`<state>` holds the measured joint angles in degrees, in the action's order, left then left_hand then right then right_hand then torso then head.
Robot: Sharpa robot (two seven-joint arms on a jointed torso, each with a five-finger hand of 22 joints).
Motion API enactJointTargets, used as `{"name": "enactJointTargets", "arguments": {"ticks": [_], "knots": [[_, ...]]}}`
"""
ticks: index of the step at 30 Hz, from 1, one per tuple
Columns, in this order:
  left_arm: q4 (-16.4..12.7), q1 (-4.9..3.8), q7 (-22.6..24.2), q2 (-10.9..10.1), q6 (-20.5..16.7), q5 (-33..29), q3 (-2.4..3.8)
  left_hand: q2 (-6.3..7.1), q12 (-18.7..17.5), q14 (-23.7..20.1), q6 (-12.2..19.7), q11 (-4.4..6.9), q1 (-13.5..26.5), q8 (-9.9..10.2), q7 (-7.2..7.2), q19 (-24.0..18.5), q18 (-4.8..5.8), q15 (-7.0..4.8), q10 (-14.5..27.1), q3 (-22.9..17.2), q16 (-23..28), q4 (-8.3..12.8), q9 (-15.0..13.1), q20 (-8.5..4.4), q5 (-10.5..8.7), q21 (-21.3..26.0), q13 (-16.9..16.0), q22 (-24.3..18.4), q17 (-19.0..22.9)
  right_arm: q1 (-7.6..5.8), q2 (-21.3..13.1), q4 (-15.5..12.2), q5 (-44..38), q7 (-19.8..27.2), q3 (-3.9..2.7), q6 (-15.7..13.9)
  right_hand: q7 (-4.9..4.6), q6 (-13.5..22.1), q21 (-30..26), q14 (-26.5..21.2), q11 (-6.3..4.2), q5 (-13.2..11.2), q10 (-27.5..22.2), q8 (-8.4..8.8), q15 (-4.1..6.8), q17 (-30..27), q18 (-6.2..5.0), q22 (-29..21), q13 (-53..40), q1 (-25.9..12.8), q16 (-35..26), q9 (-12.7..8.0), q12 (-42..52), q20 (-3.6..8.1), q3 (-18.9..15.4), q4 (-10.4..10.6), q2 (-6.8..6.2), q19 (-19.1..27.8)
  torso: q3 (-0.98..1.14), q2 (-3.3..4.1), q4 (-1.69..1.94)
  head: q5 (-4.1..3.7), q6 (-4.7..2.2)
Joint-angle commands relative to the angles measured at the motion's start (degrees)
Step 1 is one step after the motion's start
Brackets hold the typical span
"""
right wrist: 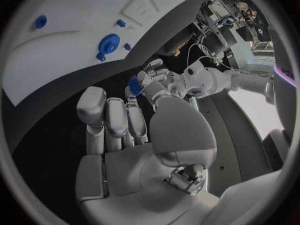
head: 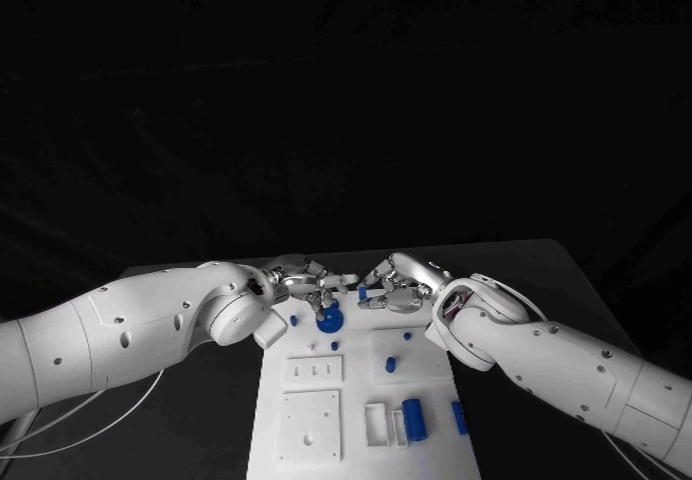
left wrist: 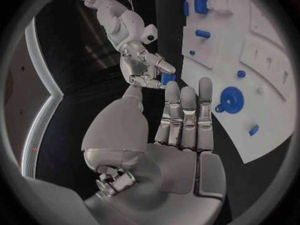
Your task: Assemble the parts on the task board
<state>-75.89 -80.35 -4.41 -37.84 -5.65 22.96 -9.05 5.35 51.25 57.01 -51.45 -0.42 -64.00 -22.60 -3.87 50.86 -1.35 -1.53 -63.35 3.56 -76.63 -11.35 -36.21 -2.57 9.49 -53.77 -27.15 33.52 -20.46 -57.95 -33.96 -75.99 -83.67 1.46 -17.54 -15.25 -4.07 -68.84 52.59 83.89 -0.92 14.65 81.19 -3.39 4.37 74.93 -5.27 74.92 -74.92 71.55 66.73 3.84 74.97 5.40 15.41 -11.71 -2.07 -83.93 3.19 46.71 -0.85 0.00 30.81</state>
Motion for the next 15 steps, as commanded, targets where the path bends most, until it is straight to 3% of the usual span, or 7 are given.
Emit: {"name": "enactJointTargets", "arguments": {"ticks": [1,6,11,15], "knots": [[-0.1,-0.12,-2.3,0.5,-1.1,1.8,0.03,0.31,0.3,-0.2,0.4,0.23,0.1,-0.2,0.01,0.1,-0.77,-0.11,0.2,-0.1,-0.3,-0.5,0.3,-0.05,-0.53,0.3,0.1,0.7,0.1,-0.05,0.4,-0.4,-3.7,-2.9,-0.01,1.7,0.14,0.3,-0.3,0.7,0.08,0.3,-0.4,-0.21,0.08,0.4,0.36,6.2,-6.4,-0.5,-0.3,0.1,-0.2,0.07,-0.2,0.2,0.01,-1.0,-0.05,0.02,0.05,-0.16,-0.05],[-0.3,-0.11,-5.3,1.0,0.4,2.7,0.05,0.33,0.7,-0.1,0.4,0.27,-0.1,-0.1,0.02,0.3,-0.79,-0.18,0.2,-0.2,-0.6,-0.5,0.5,-0.13,-0.98,0.3,-0.1,1.5,0.1,-0.07,0.9,-0.9,-5.7,-5.3,0.00,0.6,0.16,0.1,-0.2,0.7,0.02,0.5,-0.3,-0.20,0.12,0.4,0.34,6.2,-6.4,-0.4,-0.3,0.1,-0.1,0.11,0.4,0.2,-0.11,-1.2,-0.11,0.11,-0.04,0.04,-0.14],[-0.3,-0.10,-8.0,1.3,1.1,3.9,0.05,0.62,0.8,0.0,0.2,0.30,0.0,0.2,0.02,0.4,-0.83,-0.22,0.0,-0.3,-0.8,-0.9,1.0,-0.16,-0.98,0.6,-0.1,2.4,0.2,-0.07,1.2,-1.4,-6.4,-6.5,0.00,0.6,0.18,0.0,-0.4,0.7,0.01,0.5,-0.3,-0.20,0.13,0.4,0.34,6.2,-6.4,-0.6,-0.4,0.1,-0.2,0.11,0.8,0.4,-0.43,-1.2,0.00,0.07,-0.01,0.04,-0.07],[-0.4,-0.10,-9.3,1.4,1.8,4.4,0.05,0.09,0.8,0.0,0.4,0.28,-0.1,0.1,-0.04,0.4,-0.83,-0.19,0.1,-0.2,-0.8,-0.7,1.1,-0.16,-1.00,0.8,-0.1,2.8,0.2,-0.07,1.4,-1.6,-6.6,-7.0,0.00,0.8,0.19,0.1,-0.4,0.7,0.01,0.5,-0.3,-0.20,0.14,0.4,0.34,6.2,-6.4,-0.6,-0.4,0.1,-0.2,0.12,0.8,0.5,-0.51,-1.2,0.00,0.09,0.03,-0.08,0.03]]}}
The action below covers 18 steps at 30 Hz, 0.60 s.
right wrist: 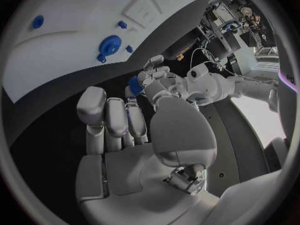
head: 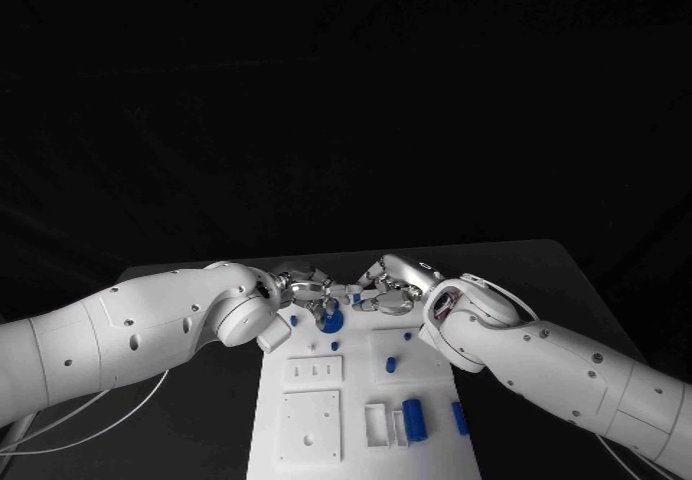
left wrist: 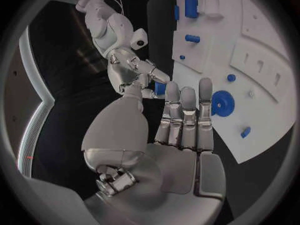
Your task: Assemble the parts on the task board
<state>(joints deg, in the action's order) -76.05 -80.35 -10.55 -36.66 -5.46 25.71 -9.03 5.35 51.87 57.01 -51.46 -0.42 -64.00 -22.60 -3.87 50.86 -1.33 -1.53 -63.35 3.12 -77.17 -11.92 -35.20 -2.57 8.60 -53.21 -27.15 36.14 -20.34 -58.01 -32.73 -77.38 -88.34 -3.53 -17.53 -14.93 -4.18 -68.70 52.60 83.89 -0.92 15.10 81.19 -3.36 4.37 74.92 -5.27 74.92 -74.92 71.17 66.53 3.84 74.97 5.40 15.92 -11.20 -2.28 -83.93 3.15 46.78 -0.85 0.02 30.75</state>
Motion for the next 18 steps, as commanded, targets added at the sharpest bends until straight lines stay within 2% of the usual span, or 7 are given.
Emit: {"name": "enactJointTargets", "arguments": {"ticks": [1,8,18], "knots": [[-0.2,-0.10,-3.4,0.2,1.8,1.7,0.04,-0.08,0.2,0.0,0.4,0.28,-0.1,0.1,-0.03,0.4,-0.85,-0.20,0.1,0.2,-0.2,0.0,0.1,-0.16,-0.13,0.3,-0.1,0.2,0.1,-0.01,0.2,-0.3,-2.0,-2.1,-0.01,0.5,0.33,-0.1,-0.5,0.7,-0.01,0.0,-0.3,-0.24,0.14,0.3,0.33,6.2,-6.4,-0.2,-0.3,0.1,-0.2,0.12,0.4,0.2,-0.30,-1.2,0.03,0.03,0.03,-0.16,0.12],[-0.3,-0.10,-4.2,0.4,2.1,1.9,0.05,-0.68,0.3,0.0,0.5,0.27,0.2,0.2,-0.05,0.6,-0.88,-0.20,0.1,0.5,-0.3,0.4,0.4,-0.15,-0.19,0.7,-0.1,1.0,0.2,-0.01,0.5,-0.4,-2.1,-2.6,-0.01,1.4,0.34,-0.1,-0.5,0.7,-0.02,0.0,-0.3,-0.24,0.15,0.3,0.34,6.2,-6.4,-0.2,-0.3,0.1,-0.1,0.13,0.3,0.3,-0.34,-1.3,0.02,0.02,-0.01,-0.30,0.20],[-0.3,-0.11,-4.2,0.7,1.8,1.3,0.11,-2.41,0.3,0.0,0.5,0.23,0.7,0.3,-0.13,1.0,-0.90,-0.16,0.2,1.8,-0.3,2.0,1.5,-0.13,0.09,1.9,0.0,2.6,0.4,-0.01,0.7,-0.7,-2.2,-3.2,0.01,3.2,0.36,-0.1,-0.4,0.8,-0.04,-0.1,-0.3,-0.24,0.16,0.3,0.37,6.2,-6.4,-0.1,-0.3,0.1,-0.1,0.15,0.1,0.4,-0.38,-1.3,-0.03,0.03,0.03,-0.36,0.30]]}}
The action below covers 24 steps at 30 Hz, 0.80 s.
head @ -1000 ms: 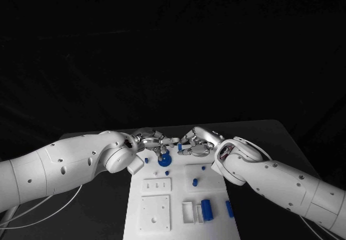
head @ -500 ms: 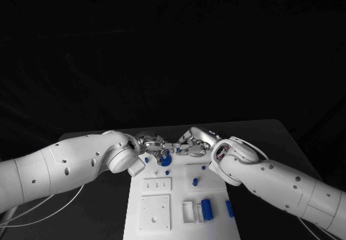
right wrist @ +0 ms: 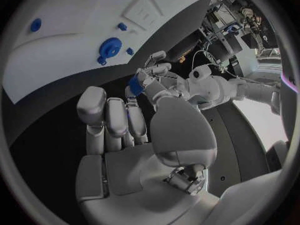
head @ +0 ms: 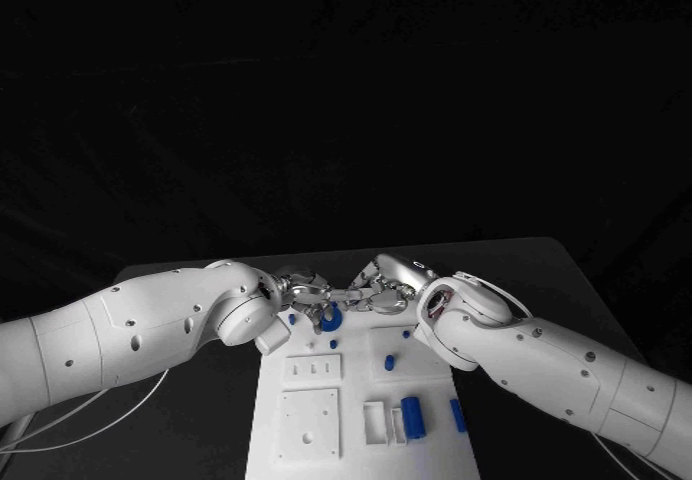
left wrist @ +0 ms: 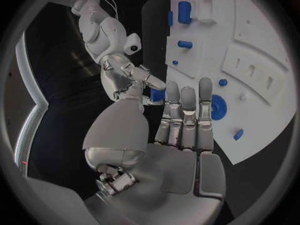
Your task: Assemble the parts on the task board
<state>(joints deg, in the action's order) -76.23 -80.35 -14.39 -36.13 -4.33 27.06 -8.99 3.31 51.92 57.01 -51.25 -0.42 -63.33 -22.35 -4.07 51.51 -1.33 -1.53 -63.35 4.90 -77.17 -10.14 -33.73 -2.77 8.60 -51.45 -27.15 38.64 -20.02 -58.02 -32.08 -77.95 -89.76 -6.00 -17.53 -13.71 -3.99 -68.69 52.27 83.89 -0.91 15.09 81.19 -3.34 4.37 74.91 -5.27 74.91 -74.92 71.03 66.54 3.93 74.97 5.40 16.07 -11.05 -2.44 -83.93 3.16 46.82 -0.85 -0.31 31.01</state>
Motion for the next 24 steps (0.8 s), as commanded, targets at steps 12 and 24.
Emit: {"name": "enactJointTargets", "arguments": {"ticks": [12,24], "knots": [[0.2,-0.11,0.1,0.4,-0.4,-0.1,0.09,-2.84,0.1,0.0,0.3,0.23,0.0,0.0,0.07,0.7,-0.87,-0.18,0.1,1.7,-0.2,2.3,0.9,0.07,0.73,1.6,0.2,2.1,0.3,0.00,0.1,-0.6,-1.2,-1.3,0.02,3.3,0.17,-0.1,-0.1,0.8,-0.04,-0.1,-0.3,-0.25,0.16,0.3,0.37,6.2,-6.4,0.0,-0.3,0.0,-0.1,0.15,0.0,0.3,-0.22,-1.3,0.00,-0.01,0.00,0.03,0.15],[0.2,-0.11,-0.6,0.9,0.8,-0.5,0.01,-4.94,0.1,0.0,0.0,0.23,-1.2,0.0,0.07,1.0,-0.85,-0.17,0.1,2.8,-0.2,4.7,1.5,0.09,0.56,2.9,0.2,3.8,0.3,0.00,0.4,-0.7,-1.2,-1.6,0.03,3.2,0.21,-0.2,-0.1,0.8,-0.06,-0.3,-0.3,-0.26,0.18,0.3,0.38,6.2,-6.4,0.2,-0.3,0.0,-0.1,0.16,-0.2,0.4,-0.29,-1.3,0.03,0.03,0.05,0.02,0.13]]}}
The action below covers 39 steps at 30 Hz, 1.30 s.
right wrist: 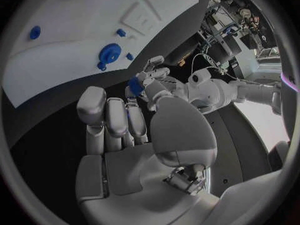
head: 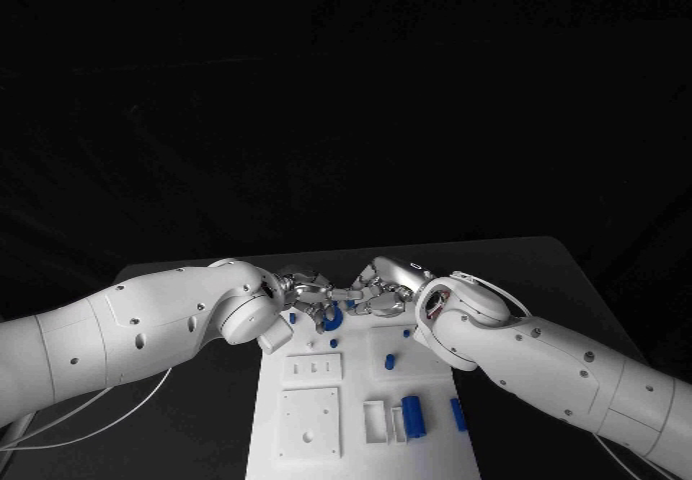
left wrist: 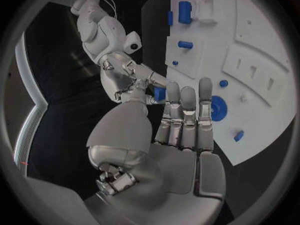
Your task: Assemble the parts on the task board
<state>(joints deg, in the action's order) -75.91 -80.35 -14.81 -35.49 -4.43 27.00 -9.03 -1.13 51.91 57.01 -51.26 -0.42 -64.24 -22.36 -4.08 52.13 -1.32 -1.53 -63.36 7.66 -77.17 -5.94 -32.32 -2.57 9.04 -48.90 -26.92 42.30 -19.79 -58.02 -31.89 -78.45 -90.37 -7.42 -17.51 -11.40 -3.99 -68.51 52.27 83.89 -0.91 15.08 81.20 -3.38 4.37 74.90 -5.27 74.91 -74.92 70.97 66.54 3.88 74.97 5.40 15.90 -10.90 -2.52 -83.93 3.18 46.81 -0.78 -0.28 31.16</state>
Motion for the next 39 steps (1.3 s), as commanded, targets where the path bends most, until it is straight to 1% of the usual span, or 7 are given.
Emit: {"name": "enactJointTargets", "arguments": {"ticks": [1,12,18,20,28,30,39], "knots": [[-0.1,-0.10,-0.2,0.3,1.0,-0.4,0.04,-0.57,0.1,0.0,0.0,0.25,-0.4,0.0,0.09,0.4,-0.85,-0.17,0.1,0.0,-0.2,0.6,0.1,-0.12,0.14,0.4,0.0,0.1,0.1,0.00,0.3,-0.3,-0.6,-0.2,0.00,0.9,0.20,-0.4,-0.1,0.8,-0.06,-0.3,-0.3,-0.22,0.18,0.3,0.38,6.2,-6.4,0.2,-0.3,0.1,-0.1,0.16,0.0,0.2,-0.21,-1.3,0.02,0.04,0.00,-0.02,0.00],[0.6,-0.11,-0.3,0.7,1.2,-0.6,0.00,-1.66,0.1,0.0,-0.2,0.31,-1.1,-0.1,0.15,0.6,-0.81,-0.23,0.0,0.3,-0.1,1.4,0.2,-0.18,0.35,0.9,0.0,1.0,0.0,0.00,0.4,-0.4,-0.6,-0.2,0.00,1.1,0.25,-0.6,-0.1,0.8,-0.09,-0.4,-0.3,-0.24,0.20,0.3,0.40,6.3,-6.4,0.3,-0.3,0.1,-0.1,0.19,-0.2,0.2,-0.11,-1.4,-0.06,0.00,-0.07,0.33,0.31],[0.9,-0.12,0.4,0.8,0.9,-0.9,-0.01,-3.72,0.0,0.1,-0.5,0.49,-2.5,-0.4,0.31,0.7,-0.74,-0.35,-0.1,0.1,-0.1,2.9,0.1,-0.28,1.74,1.4,0.0,1.6,-0.1,0.00,0.5,-0.4,-0.7,-0.2,0.00,1.4,0.26,-0.7,-0.1,0.8,-0.10,-0.4,-0.3,-0.23,0.21,0.3,0.41,6.3,-6.5,0.4,-0.2,0.1,-0.1,0.20,-0.2,0.2,-0.08,-1.4,-0.04,0.04,0.01,0.38,0.34],[1.0,-0.12,0.6,0.8,1.0,-1.0,-0.01,-4.88,-0.1,0.1,-0.7,0.73,-4.0,-0.5,0.63,0.8,-0.68,-0.50,-0.1,-0.6,-0.1,3.8,0.0,-0.39,7.16,1.5,0.1,1.8,-0.1,0.00,0.5,-0.5,-0.7,-0.2,0.00,1.4,0.26,-0.7,-0.1,0.8,-0.10,-0.4,-0.3,-0.23,0.21,0.3,0.41,6.3,-6.5,0.4,-0.2,0.1,-0.1,0.20,-0.2,0.2,-0.08,-1.4,-0.04,0.04,0.00,0.41,0.40],[1.1,-0.12,0.7,0.7,1.8,-1.3,-0.01,-7.37,-0.6,0.0,-0.9,1.24,-7.4,-1.3,1.44,0.7,-0.40,-0.88,0.1,-2.0,-0.1,7.2,-0.9,-0.80,14.75,1.7,0.2,2.6,-0.3,0.00,0.5,-0.3,-0.8,-0.3,0.00,1.8,0.26,-0.7,-0.1,0.8,-0.10,-0.4,-0.3,-0.23,0.21,0.3,0.41,6.3,-6.5,0.4,-0.2,0.1,-0.1,0.20,-0.2,0.2,-0.08,-1.4,-0.03,0.02,-0.07,0.43,0.47],[1.1,-0.12,0.8,0.7,1.9,-1.3,-0.02,-7.49,-0.7,0.1,-0.8,1.34,-7.7,-1.7,1.63,0.7,-0.37,-0.98,0.1,-2.4,-0.1,7.9,-1.5,-0.89,18.54,1.7,0.2,2.8,-0.4,0.00,0.5,-0.2,-0.8,-0.4,0.00,1.9,0.26,-0.7,-0.1,0.8,-0.10,-0.4,-0.3,-0.23,0.21,0.3,0.41,6.3,-6.5,0.4,-0.2,0.1,-0.1,0.20,-0.2,0.2,-0.08,-1.4,-0.04,0.02,-0.05,0.41,0.54],[0.5,-0.09,1.9,0.7,1.7,-1.4,-0.12,-8.44,-0.8,0.2,0.2,1.65,-7.2,-4.1,2.06,0.9,-0.31,-1.21,-0.3,-4.6,-0.4,10.6,-5.2,-1.16,18.37,2.0,0.1,4.5,-0.7,0.00,0.6,0.1,-0.9,-0.8,0.00,2.4,0.32,-0.8,-0.1,0.8,-0.13,-0.6,-0.3,-0.25,0.23,0.3,0.43,6.3,-6.4,0.4,-0.3,0.1,-0.1,0.21,-0.3,0.1,0.02,-1.4,-0.03,0.02,-0.03,0.37,0.62]]}}
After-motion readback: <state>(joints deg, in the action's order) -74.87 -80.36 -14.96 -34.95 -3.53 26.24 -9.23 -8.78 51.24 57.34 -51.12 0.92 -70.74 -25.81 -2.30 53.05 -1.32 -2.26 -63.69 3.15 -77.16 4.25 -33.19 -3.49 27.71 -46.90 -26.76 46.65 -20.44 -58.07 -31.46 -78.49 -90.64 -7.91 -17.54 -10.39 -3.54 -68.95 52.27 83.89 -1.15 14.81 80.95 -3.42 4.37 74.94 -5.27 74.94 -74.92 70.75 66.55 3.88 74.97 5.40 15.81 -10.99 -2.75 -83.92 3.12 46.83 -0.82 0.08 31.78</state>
